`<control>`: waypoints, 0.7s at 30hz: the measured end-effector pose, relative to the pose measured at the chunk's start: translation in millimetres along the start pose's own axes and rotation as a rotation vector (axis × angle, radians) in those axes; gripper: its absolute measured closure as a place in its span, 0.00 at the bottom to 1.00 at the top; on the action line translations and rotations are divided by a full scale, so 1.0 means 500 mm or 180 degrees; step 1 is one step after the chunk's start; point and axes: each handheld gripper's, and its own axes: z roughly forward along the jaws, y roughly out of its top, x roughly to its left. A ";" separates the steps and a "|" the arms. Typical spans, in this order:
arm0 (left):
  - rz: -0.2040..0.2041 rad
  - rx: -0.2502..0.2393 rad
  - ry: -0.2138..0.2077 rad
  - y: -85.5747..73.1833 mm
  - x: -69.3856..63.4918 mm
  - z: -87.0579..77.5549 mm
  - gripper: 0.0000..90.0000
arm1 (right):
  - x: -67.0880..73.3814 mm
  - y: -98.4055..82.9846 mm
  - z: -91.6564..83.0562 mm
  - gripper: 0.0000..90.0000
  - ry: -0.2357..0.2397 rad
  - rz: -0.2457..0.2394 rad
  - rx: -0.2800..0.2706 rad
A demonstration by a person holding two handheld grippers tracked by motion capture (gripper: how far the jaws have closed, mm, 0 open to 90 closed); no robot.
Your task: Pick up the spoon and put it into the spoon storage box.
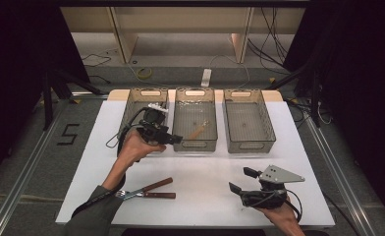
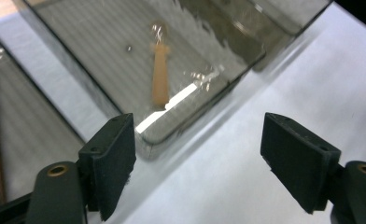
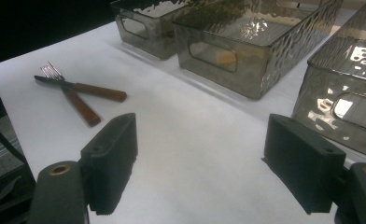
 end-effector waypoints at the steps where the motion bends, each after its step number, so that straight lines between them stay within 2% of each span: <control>1: 0.0012 0.0022 0.0017 -0.006 -0.001 -0.003 0.28 | 0.000 0.000 0.000 0.29 0.0002 0.0003 0.0002; 7: 0.0067 0.0181 0.0076 -0.032 -0.003 -0.007 0.26 | 0.002 0.001 0.003 0.29 0.0014 -0.0010 0.0014; 9: 0.0088 0.0170 0.0107 -0.039 -0.002 -0.009 0.26 | 0.003 0.001 0.003 0.29 0.0011 -0.0005 0.0025; 13: 0.0138 0.0269 0.0096 -0.050 -0.001 -0.008 0.25 | 0.002 0.001 0.003 0.29 0.0019 -0.0005 0.0019; 18: 0.0255 0.0328 0.0110 -0.060 -0.007 -0.006 0.24 | 0.001 0.002 0.004 0.29 0.0028 -0.0007 0.0009; 21: 0.0263 0.0338 0.0092 -0.067 -0.006 -0.006 0.23 | 0.001 0.002 0.004 0.29 0.0027 -0.0004 0.0013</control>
